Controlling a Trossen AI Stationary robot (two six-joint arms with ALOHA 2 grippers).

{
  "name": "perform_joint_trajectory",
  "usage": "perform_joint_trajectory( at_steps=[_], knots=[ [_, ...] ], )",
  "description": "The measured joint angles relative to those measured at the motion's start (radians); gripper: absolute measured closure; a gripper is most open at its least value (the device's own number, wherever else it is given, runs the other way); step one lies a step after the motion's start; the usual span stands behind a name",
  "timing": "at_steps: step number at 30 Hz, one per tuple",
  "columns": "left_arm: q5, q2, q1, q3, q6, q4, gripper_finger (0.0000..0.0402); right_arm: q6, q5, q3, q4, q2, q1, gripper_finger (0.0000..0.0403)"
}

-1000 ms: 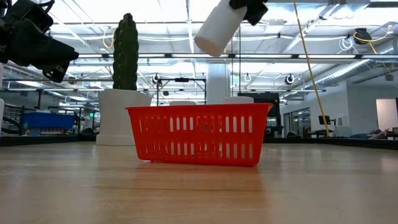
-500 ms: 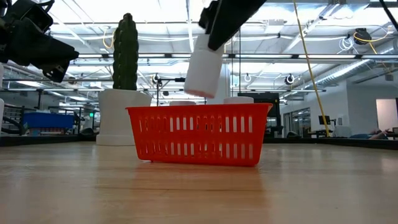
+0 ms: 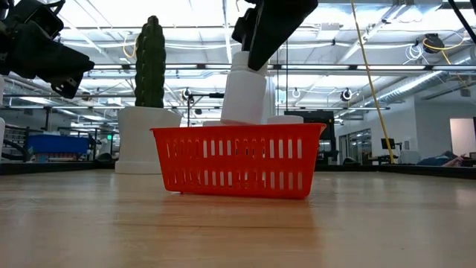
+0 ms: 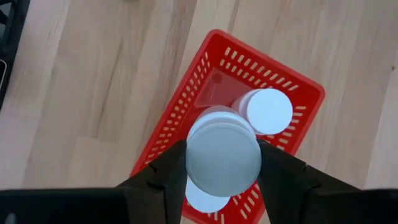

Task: Pick and place pill bottles into a basket
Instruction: Put the white pill bottle into the red bin

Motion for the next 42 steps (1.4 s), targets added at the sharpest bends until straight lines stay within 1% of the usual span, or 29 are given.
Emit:
perform_joint_trajectory(
  at_steps=[8,17,21,27,33,37,42],
  knots=[
    [0.0,0.0,0.0,0.0,0.0,0.0,0.0339,-0.005,0.0,-0.001,0.003,0.008,-0.009,0.0251],
    [0.0,0.0,0.0,0.0,0.0,-0.001,0.0339,-0.007,-0.005,-0.059,0.034,0.009,-0.038,0.0253],
    [0.0,0.0,0.0,0.0,0.0,-0.001,0.0339,-0.008,-0.028,-0.084,0.046,0.009,-0.054,0.0246],
    [0.0,0.0,0.0,0.0,0.0,-0.002,0.0339,-0.023,-0.03,-0.084,0.051,0.008,-0.072,0.0252],
    [0.0,0.0,0.0,0.0,0.0,-0.002,0.0339,-0.025,-0.056,-0.084,0.051,0.008,-0.092,0.0244],
    [0.0,0.0,0.0,0.0,0.0,-0.002,0.0339,-0.03,-0.081,-0.084,0.06,0.008,-0.105,0.0249],
    [0.0,0.0,0.0,0.0,0.0,-0.002,0.0339,-0.019,-0.081,-0.088,0.071,0.008,-0.103,0.0248]
  ],
)
